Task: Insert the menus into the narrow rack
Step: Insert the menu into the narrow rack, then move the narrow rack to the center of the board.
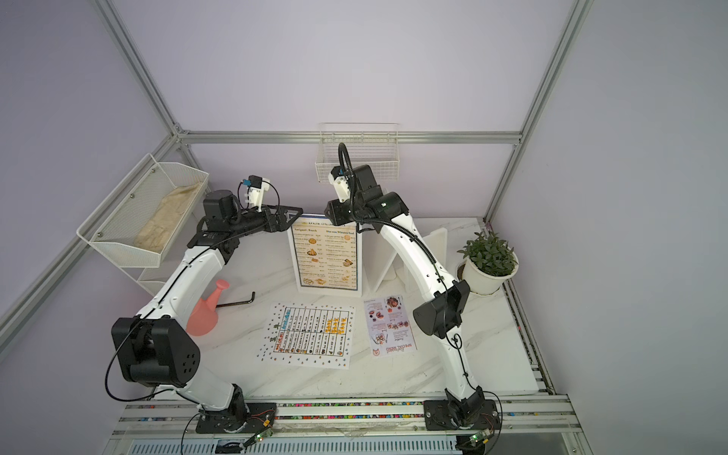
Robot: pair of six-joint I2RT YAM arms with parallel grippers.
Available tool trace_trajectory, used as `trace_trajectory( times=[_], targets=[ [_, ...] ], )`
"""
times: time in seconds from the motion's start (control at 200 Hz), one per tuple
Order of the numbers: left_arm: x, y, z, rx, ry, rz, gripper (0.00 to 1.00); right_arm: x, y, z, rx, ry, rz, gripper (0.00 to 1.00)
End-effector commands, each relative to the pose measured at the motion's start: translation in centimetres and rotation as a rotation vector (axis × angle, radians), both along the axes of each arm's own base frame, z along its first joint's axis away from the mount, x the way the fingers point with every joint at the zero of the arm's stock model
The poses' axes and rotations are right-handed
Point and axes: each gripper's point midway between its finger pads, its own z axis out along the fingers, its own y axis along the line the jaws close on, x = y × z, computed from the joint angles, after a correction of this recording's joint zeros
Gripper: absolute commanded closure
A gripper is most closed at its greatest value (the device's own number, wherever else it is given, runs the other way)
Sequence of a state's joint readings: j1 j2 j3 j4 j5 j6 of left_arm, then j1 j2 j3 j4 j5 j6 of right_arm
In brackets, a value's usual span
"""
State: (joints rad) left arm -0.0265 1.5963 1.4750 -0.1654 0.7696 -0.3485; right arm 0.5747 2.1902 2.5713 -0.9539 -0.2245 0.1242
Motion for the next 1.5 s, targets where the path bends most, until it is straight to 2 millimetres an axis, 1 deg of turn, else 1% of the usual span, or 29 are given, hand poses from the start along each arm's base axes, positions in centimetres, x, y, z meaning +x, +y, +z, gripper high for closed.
trace_trajectory(
  times=[0.0,0.535,0.71,0.905,1.005,1.04,1.115,1.21,1.29,1.37,1.495],
  targets=[
    [-0.8,0.0,1.5,-0.003,-0.048,-0.002,0.0,-0.6,0.7,-1.0,-0.023,0.017,0.039,0.59],
    [-0.8,0.1,1.1,-0.001,-0.041,-0.002,0.0,-0.9,0.6,-2.9,-0.055,0.06,0.052,0.59],
    [-1.0,0.1,1.0,0.003,-0.041,0.002,0.0,-0.9,0.7,-3.1,-0.057,0.067,0.056,0.59],
    [-1.3,0.3,0.3,0.013,-0.03,0.01,0.0,-0.9,0.7,-3.1,-0.056,0.069,0.056,0.59],
    [-1.5,0.4,-0.1,0.016,-0.024,0.016,0.0,-0.9,0.8,-2.5,-0.046,0.056,0.056,0.59],
    [-1.7,0.3,0.0,0.013,-0.023,0.01,0.0,-0.9,0.7,-2.1,-0.042,0.042,0.052,0.57],
    [-2.1,0.0,0.1,0.005,-0.025,-0.014,0.0,-0.7,0.2,-0.1,-0.025,-0.013,0.025,0.53],
    [-2.5,-0.4,0.1,-0.002,-0.032,-0.043,0.0,-0.7,-0.7,2.6,-0.001,-0.086,-0.015,0.43],
    [-2.7,-0.6,-0.2,-0.004,-0.028,-0.063,0.0,-1.1,-1.7,3.7,-0.003,-0.117,-0.045,0.39],
    [-2.9,-0.8,-0.5,-0.008,-0.021,-0.081,0.0,-1.6,-2.7,3.4,-0.021,-0.116,-0.075,0.39],
    [-2.8,-0.9,-1.0,-0.008,-0.012,-0.091,0.0,-2.9,-4.1,2.2,-0.031,-0.109,-0.103,0.39]
  ],
)
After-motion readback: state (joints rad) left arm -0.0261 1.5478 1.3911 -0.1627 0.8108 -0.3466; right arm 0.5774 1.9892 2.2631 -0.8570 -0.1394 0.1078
